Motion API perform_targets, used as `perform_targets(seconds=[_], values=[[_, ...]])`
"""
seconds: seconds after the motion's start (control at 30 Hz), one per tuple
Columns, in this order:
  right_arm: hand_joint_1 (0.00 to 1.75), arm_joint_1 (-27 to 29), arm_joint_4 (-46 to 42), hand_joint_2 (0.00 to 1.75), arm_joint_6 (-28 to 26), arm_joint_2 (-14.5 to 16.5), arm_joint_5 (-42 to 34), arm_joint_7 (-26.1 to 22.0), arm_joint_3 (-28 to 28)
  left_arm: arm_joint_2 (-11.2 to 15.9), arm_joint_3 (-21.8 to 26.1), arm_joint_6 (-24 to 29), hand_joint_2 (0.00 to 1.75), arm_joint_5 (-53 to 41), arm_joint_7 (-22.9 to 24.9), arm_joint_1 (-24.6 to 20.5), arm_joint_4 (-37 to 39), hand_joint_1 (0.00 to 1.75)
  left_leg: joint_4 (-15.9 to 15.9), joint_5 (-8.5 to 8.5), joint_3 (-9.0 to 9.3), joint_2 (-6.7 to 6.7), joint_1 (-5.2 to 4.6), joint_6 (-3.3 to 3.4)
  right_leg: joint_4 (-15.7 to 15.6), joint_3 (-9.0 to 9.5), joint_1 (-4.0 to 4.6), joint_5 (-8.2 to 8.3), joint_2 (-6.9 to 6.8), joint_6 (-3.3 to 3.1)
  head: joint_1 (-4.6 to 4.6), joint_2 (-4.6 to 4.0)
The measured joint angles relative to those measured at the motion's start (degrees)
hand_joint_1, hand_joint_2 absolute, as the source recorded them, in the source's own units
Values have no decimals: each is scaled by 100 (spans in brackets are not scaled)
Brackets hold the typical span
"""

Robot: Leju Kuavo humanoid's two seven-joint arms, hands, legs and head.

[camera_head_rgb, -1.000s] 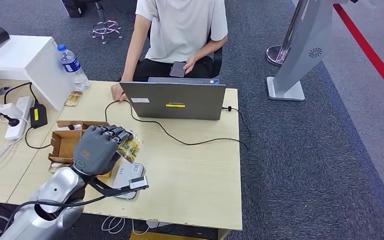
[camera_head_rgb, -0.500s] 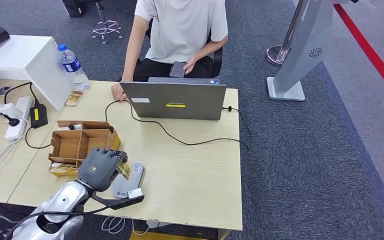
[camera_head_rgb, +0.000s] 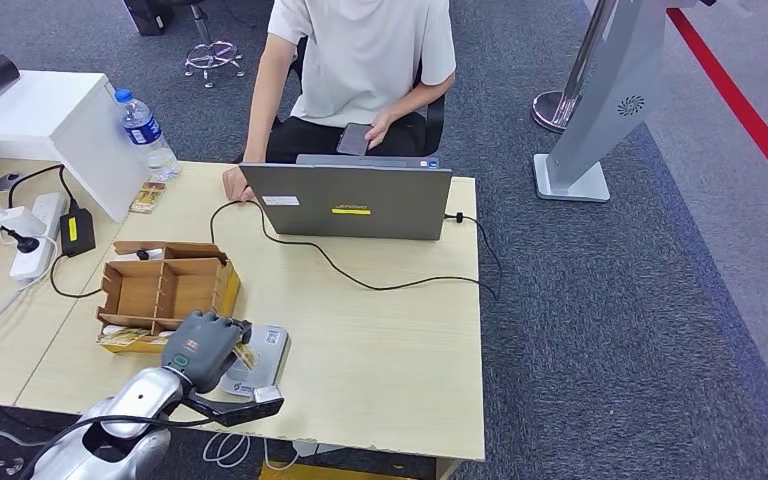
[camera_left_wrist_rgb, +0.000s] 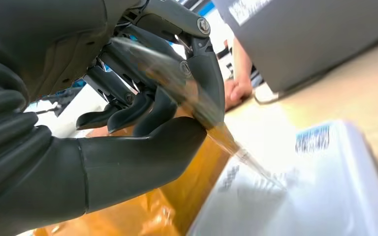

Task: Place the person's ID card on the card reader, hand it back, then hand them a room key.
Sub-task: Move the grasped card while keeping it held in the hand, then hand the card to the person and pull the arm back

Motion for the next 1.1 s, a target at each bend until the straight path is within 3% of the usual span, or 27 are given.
perform_targets(seconds=[0.43,0.57,0.83,0.93,1.1], values=[[0,0,0,0,5,1,50,2,-52,86,-3,-45,175,71,-19,-81,178,175,0,0,0,0,0,0,0,0,0,0,0,0,0,0],[0,-1,0,0,22,22,239,-61,-190,-201,6,1504,175,-55,-159,-248,-414,175,3,3,-2,-6,-1,4,0,1,-1,5,-8,1,1,0],[0,-9,0,0,43,54,518,-80,-221,-399,358,2499,175,-574,-183,-511,-1279,175,3,7,-1,-7,1,3,0,0,1,6,-12,1,-1,0],[0,-25,0,0,92,60,666,-55,-222,-452,589,2614,175,-991,40,-950,-1153,175,3,19,-6,-19,4,0,1,-3,3,9,-21,-2,-1,0],[0,-160,-7,0,228,67,931,60,-216,-573,950,2579,175,-1303,259,-2386,67,175,3,51,-22,-28,5,0,3,-15,4,38,-32,-6,1,0]])
